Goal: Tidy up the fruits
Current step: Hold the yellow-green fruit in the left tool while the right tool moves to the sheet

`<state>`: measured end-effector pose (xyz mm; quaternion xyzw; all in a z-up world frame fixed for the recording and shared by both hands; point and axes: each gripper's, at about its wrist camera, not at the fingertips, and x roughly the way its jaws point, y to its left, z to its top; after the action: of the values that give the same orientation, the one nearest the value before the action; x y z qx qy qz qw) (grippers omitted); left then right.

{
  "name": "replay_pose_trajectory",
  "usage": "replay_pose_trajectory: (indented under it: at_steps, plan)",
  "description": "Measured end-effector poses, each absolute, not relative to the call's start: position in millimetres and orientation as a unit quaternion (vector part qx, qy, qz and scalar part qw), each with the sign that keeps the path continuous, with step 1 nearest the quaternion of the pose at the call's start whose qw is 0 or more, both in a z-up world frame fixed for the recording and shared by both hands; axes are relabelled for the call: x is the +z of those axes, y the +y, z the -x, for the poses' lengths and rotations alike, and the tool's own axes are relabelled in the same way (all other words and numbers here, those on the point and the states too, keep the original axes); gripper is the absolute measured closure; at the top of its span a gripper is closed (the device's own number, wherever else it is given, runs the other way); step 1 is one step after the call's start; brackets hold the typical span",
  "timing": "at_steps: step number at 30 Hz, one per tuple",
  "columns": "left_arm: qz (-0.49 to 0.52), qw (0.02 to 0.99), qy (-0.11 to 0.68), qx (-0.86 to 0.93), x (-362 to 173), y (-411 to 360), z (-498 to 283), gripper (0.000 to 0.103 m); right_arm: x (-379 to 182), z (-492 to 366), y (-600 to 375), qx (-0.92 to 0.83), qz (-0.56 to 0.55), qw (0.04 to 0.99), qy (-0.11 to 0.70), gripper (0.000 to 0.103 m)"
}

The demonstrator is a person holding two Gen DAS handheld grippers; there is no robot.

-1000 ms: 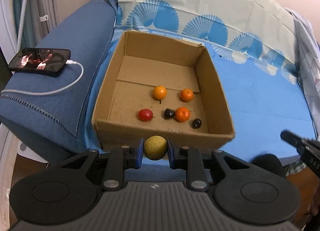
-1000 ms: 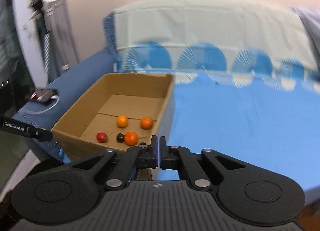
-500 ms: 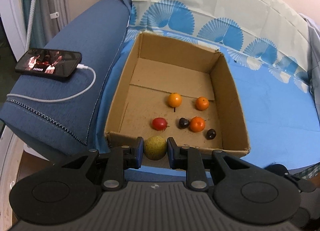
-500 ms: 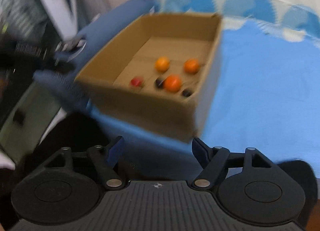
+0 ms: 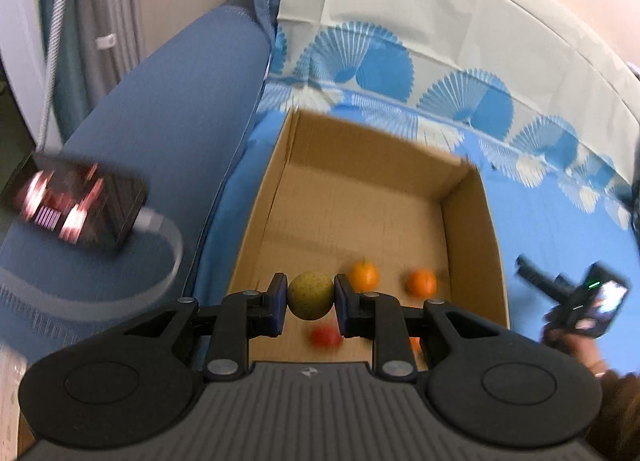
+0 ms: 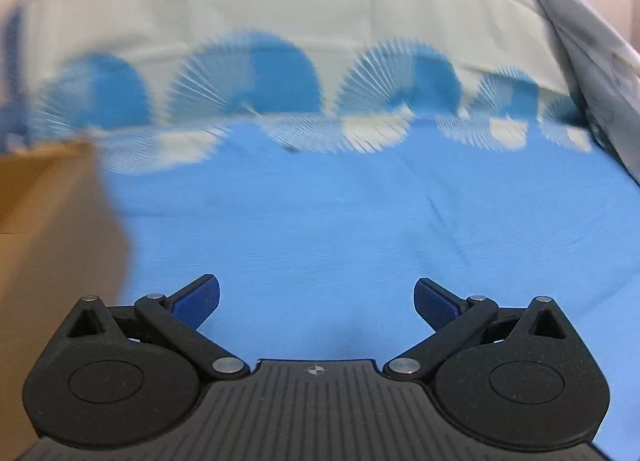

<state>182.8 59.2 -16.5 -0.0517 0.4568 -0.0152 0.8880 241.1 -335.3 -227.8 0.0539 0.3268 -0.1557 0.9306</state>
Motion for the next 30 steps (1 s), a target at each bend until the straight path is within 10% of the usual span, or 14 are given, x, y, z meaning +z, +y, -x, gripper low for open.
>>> replay_pose_trajectory:
  at_steps: [30]
  plan:
    - [0.029, 0.886, 0.462, 0.015, -84.9, 28.5, -368.3, 0.076, -284.1, -308.3, -354.8, -0.169, -0.063, 0.926, 0.331, 0.000]
